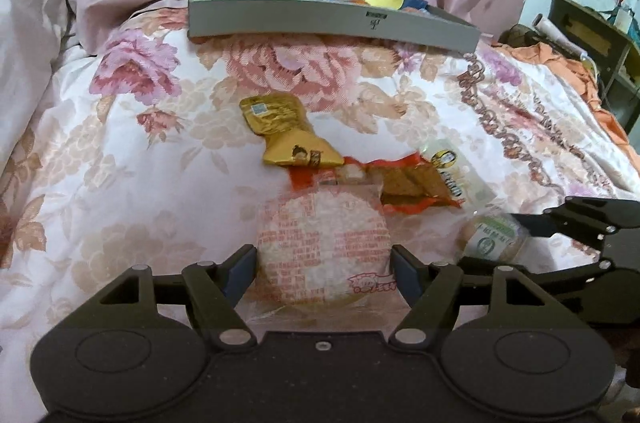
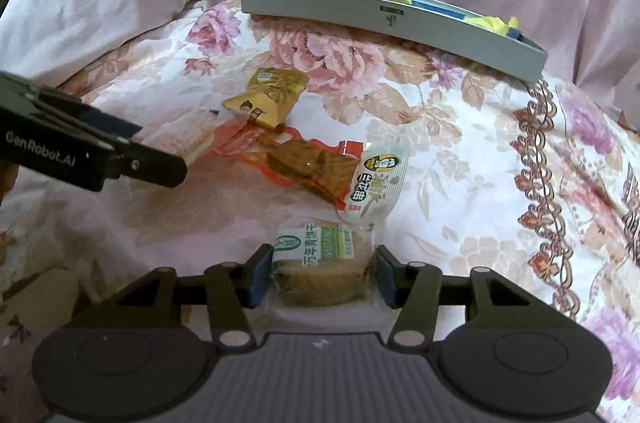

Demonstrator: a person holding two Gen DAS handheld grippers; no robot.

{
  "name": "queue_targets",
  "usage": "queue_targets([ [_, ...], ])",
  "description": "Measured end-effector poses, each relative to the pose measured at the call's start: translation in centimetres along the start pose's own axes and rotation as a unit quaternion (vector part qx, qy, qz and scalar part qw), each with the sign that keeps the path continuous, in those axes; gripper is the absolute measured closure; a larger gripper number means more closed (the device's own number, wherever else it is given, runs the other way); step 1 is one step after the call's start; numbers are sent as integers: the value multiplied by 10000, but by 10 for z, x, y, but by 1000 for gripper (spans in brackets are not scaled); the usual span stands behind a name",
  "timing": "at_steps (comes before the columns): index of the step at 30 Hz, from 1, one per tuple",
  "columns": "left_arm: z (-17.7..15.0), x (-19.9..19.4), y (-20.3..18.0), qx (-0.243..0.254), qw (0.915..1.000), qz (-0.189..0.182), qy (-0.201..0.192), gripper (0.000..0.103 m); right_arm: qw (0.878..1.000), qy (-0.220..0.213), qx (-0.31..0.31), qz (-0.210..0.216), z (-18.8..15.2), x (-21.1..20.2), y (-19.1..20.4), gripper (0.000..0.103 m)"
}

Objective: Organize snacks
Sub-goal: 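Lift the pastry bag and biscuit pack and carry both over the tray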

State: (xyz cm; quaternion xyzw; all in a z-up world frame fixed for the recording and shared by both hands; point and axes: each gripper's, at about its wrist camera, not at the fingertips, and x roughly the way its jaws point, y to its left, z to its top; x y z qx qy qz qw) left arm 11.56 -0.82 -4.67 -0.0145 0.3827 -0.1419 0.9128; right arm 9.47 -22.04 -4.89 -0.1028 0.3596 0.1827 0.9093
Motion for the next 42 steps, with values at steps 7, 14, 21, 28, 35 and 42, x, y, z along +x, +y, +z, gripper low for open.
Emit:
queue_targets([
  [7,-1,11,2,9,10000,-2,16,19,9975,-61,694,127,-6,7,-12,30],
  [14,-2,15,-3,196,9998,91,-29,18,9967,-179,760,210,-8,11,-6,30],
  [21,-2,15,-4,236,9997,102,-27,26,9966,-251,691,365,-7,11,2,44],
  [28,-5,14,-7,245,9997,36,-75,28,9973,-354,551,325,-7,10,10,46],
  [35,-4,4,-13,132,9996,-183,-148,28,9963,-457,416,590,-5,6,15,48],
  [42,4,-19,-16,-8,9987,-110,-489,28,9962,-721,240,436,-3,-9,23,48],
])
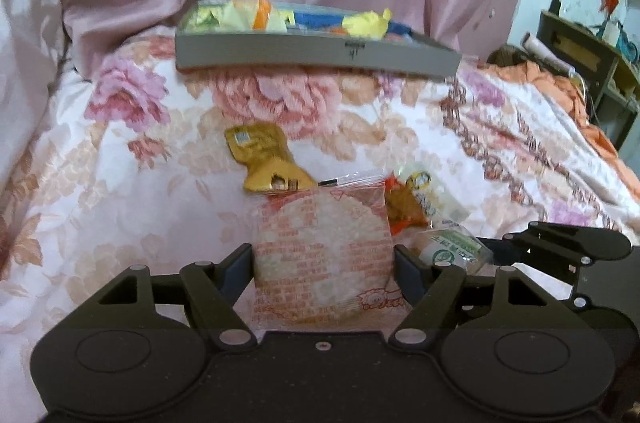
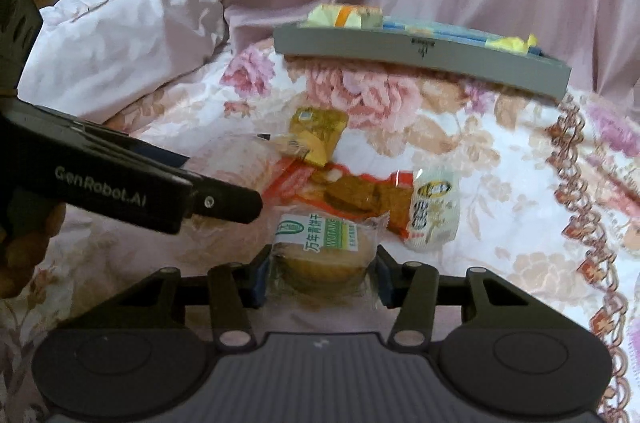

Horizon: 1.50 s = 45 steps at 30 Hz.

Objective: Organize snacks
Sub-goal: 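Lift the pastry bag and biscuit pack and carry both over the tray, then lower the pastry bag and biscuit pack into the tray and open both grippers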

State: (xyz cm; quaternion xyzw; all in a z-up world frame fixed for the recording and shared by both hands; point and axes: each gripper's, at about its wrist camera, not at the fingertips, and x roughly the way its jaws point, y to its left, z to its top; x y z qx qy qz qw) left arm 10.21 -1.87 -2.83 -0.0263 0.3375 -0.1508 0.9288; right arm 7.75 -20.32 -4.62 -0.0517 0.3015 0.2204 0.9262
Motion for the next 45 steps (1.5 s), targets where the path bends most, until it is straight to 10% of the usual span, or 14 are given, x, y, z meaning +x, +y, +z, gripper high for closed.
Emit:
queue_targets([
  [27,169,18,-4,-72,9898,81,-1424,28,9831,-1761,40,-498,87,-1,-68,47],
  [45,240,153,-33,-491,9962,74,-722,28,9686,-1913,554,-1487,119,73,-171,47],
])
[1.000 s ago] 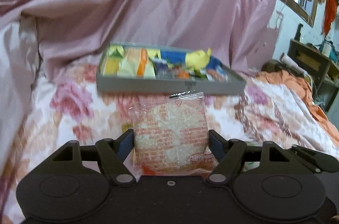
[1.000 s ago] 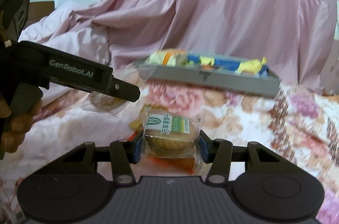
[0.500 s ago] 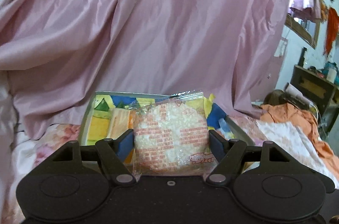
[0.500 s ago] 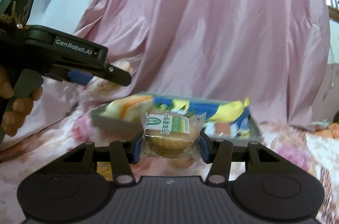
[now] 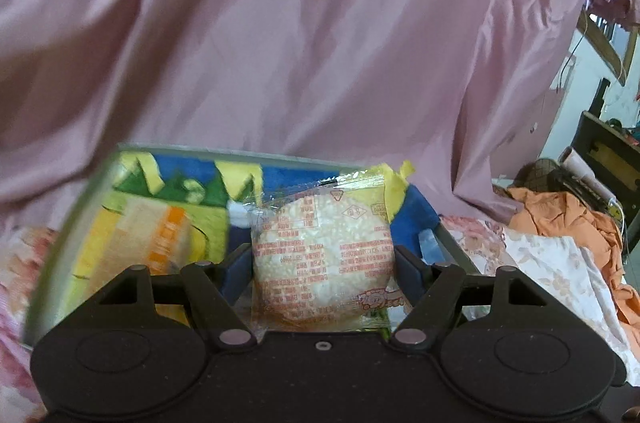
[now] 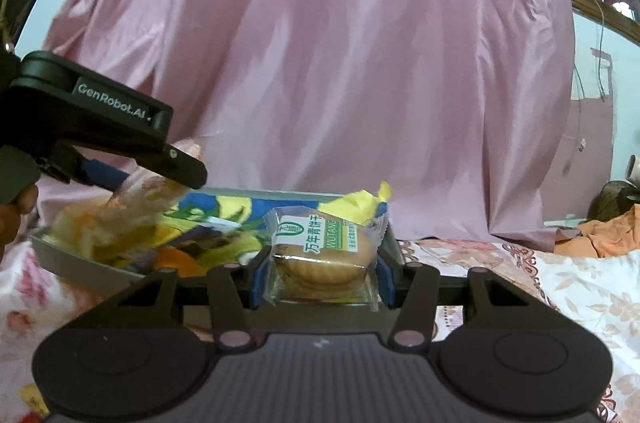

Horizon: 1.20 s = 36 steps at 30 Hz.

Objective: Organize snacks
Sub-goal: 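Lower the pastry bag and biscuit pack into the tray and open both grippers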

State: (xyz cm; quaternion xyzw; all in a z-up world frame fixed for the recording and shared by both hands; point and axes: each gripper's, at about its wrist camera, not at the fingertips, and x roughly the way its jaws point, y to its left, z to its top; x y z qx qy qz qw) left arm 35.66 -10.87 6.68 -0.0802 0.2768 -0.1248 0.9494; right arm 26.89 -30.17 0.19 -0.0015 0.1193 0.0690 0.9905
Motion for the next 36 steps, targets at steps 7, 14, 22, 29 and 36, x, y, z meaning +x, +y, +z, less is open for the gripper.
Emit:
queue_targets([
  [7,-6,22,-11,216,9993,220,204,28,9997,43,206,97,-3,12,-10,44],
  [14,-7,23,-9,16,9990,314,311,19,9995,135,230,181,-3,15,-9,30],
  [22,-2,-5,-9,-39,9994,343,104,9,9996,-13,188,187,3,4,-2,5],
  [29,0,-47,0,-293,9984,401,-279,1,9988,-349,338,101,24,-22,-1,0],
  [36,-6,-97,9,-448,9954,557,-640,1,9976,-608,318,79,43,-58,11,0],
])
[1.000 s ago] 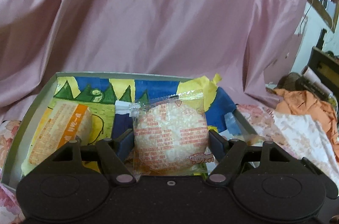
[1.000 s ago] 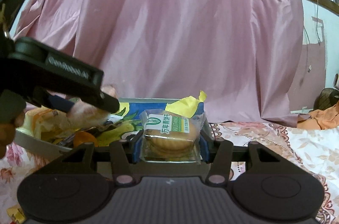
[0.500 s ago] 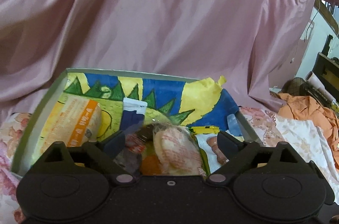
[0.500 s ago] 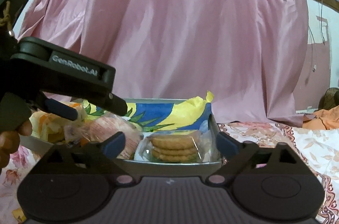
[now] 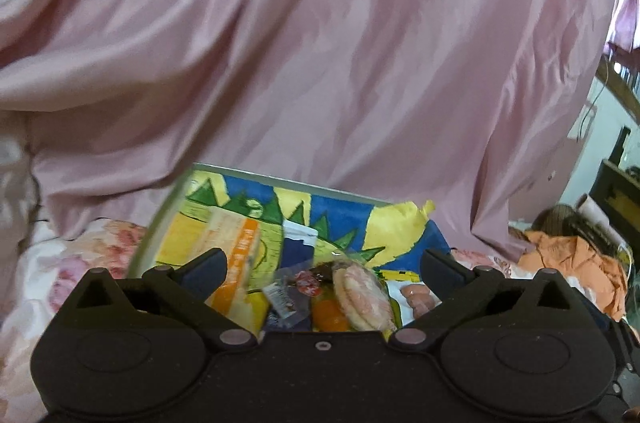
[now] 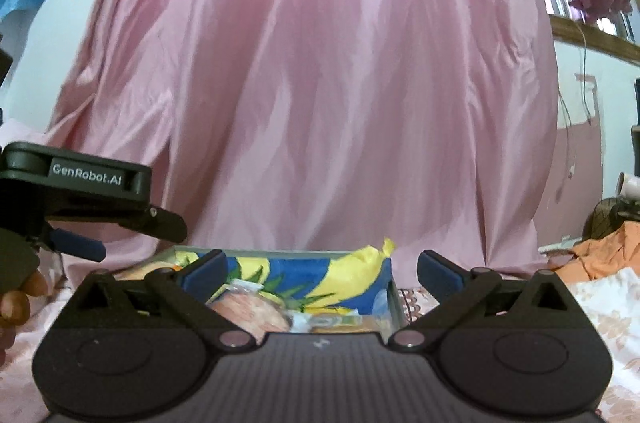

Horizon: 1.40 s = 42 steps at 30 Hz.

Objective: Organize snacks
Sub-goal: 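Lower the pastry bag and biscuit pack into the tray and open both grippers, then move both grippers back toward the gold bag and red pack on the bedspread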

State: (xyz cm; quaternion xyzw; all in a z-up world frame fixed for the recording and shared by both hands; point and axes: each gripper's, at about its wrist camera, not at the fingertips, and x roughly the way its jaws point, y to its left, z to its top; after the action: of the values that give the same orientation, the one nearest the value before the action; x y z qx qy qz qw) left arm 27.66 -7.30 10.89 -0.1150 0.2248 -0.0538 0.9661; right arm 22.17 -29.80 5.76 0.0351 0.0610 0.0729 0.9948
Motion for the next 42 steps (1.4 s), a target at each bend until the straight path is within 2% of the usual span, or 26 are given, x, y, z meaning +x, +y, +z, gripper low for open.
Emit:
queue_targets([
  [4,-8,-31,10,-59,9997,-4,-235,1,9998,-181,-60,28,8,-25,13,0],
  [10,-19,-62,30,-145,9992,98,-367,1,9994,-340,-87,77,11,-56,33,0],
  [26,-74,-125,84,-89,9973,531,-495,1,9997,74,-118,197,-5,-107,72,0],
  [35,-108,-143,109,-267,9974,616,-274,1,9975,638,-236,168,-29,-124,83,0],
  [42,-133,-150,120,-33,9971,756,-75,1,9911,1241,-451,160,-56,-131,93,0],
])
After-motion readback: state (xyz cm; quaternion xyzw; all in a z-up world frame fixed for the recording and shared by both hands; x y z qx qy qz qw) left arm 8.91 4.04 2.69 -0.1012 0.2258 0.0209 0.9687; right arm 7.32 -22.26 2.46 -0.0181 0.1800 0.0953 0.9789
